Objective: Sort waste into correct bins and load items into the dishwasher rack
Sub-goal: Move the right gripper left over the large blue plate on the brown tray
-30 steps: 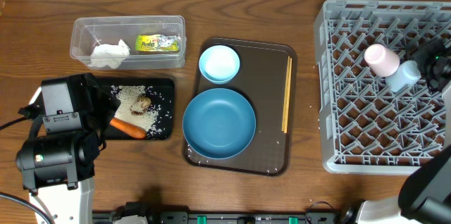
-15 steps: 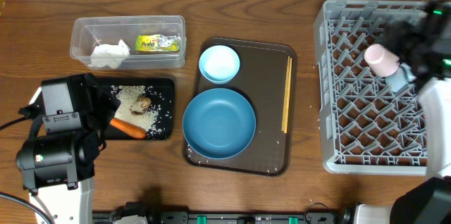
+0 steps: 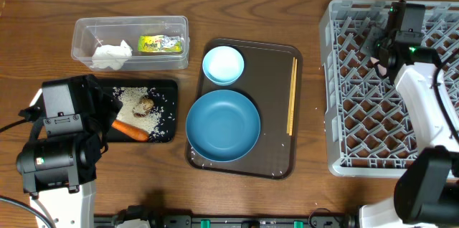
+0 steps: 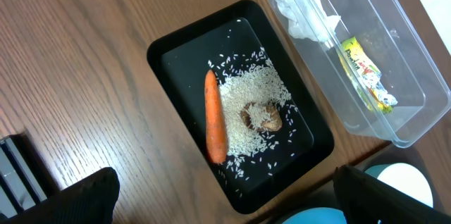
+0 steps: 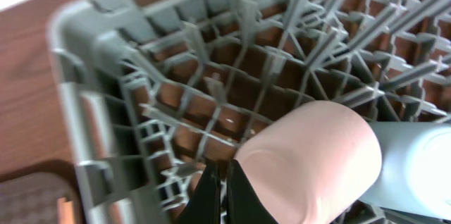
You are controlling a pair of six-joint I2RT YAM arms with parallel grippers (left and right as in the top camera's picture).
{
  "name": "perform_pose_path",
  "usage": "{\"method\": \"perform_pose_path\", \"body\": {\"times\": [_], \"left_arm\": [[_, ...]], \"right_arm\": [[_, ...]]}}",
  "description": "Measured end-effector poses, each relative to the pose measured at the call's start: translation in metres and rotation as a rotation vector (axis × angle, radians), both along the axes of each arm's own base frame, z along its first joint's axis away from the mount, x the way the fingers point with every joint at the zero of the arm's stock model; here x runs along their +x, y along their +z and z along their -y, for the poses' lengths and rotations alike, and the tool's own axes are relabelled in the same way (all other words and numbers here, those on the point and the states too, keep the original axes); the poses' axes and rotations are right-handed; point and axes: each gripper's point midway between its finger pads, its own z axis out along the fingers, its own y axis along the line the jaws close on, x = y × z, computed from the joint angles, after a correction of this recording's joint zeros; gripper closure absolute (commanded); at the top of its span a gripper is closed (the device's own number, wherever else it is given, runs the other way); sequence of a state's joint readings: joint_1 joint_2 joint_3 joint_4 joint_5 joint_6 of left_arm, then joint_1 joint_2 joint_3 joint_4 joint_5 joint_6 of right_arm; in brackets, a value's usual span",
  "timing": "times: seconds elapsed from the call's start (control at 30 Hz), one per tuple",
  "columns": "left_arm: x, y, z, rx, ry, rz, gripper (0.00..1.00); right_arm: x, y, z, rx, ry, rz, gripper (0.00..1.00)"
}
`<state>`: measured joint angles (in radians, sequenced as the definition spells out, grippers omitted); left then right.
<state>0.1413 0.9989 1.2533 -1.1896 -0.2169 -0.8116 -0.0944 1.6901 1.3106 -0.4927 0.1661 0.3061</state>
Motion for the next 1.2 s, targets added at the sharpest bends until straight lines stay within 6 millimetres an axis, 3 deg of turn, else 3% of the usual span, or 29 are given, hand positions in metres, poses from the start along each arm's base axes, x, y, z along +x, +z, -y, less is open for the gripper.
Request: {"method": "perform_pose_path", "body": {"times": [0.43, 0.9, 1.0, 1.03, 1.1, 1.2], "left_arm": [[0.0, 0.0, 0.0, 0.0, 0.0, 0.0, 0.02], [0.0, 0.0, 0.0, 0.0, 0.0, 0.0, 0.02], [0.0, 0.0, 0.0, 0.0, 0.0, 0.0, 0.02], [0.0, 0.0, 0.0, 0.0, 0.0, 0.0, 0.02], [0.0, 0.0, 0.0, 0.0, 0.0, 0.0, 0.02], [0.0, 0.0, 0.0, 0.0, 0.0, 0.0, 0.02]], "right_arm": [[-0.018, -0.014, 0.044, -0.033, -0.114, -0.069, 0.99], [-0.029, -0.017, 0.055, -0.038, -0.148, -0.107, 0.98], [-0.03, -0.004, 0.05, -0.018, -0.137, -0.07, 0.81], [-0.03, 0.005, 0.048, -0.01, -0.133, -0.047, 0.71], [-0.031, 0.028, 0.041, 0.01, -0.112, 0.015, 0.51], [-0.032, 0.073, 0.016, 0.046, -0.029, 0.138, 0.36]]}}
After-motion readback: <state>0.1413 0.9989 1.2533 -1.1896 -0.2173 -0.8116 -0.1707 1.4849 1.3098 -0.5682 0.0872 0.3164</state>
